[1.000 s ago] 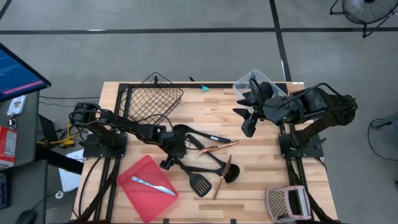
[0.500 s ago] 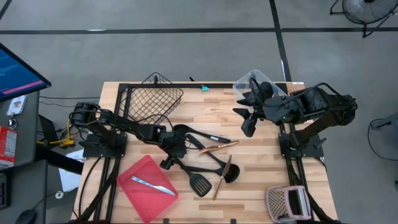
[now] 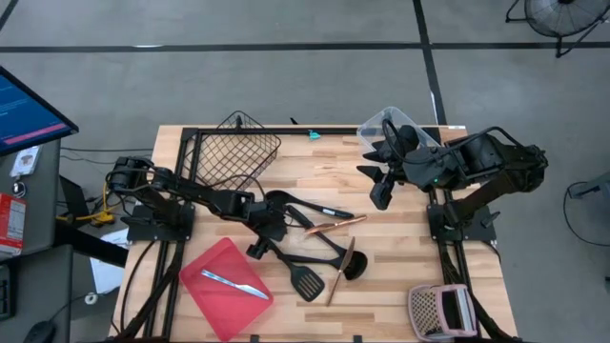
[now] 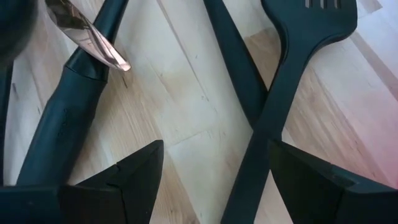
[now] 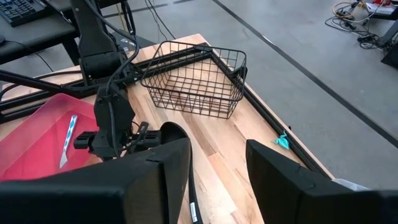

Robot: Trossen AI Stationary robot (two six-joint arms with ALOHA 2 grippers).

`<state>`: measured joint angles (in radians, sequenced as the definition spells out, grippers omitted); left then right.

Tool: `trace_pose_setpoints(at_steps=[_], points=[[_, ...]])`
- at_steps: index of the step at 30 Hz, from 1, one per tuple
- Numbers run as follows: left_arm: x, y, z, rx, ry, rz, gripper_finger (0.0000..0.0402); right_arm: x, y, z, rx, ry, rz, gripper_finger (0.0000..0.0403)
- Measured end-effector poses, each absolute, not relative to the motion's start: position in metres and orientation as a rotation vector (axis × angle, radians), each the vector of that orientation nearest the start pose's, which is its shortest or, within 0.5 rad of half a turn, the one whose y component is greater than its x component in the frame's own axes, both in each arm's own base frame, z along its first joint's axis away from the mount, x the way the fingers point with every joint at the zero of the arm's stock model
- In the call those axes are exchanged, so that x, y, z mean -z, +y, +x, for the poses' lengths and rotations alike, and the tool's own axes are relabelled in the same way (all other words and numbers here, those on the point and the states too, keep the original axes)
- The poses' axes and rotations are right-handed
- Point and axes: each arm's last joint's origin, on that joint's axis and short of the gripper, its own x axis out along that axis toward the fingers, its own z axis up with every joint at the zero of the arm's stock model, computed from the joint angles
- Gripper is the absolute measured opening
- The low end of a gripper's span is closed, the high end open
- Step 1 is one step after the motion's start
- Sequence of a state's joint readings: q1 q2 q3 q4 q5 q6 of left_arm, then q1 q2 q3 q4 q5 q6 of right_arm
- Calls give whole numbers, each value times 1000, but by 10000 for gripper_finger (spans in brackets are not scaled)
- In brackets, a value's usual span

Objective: Pick & Place Kitchen Items
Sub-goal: Put the slotted spatula into the transparent bin

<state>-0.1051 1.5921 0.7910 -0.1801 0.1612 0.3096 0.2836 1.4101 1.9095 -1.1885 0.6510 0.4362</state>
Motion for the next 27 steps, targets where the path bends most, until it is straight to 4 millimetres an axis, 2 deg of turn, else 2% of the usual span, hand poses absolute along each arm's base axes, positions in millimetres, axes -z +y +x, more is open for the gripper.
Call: trace_pose_setpoints(at_steps=[27], points=[[-157, -36, 296, 387, 872, 260, 271, -476, 49, 230, 477, 526, 106, 154]])
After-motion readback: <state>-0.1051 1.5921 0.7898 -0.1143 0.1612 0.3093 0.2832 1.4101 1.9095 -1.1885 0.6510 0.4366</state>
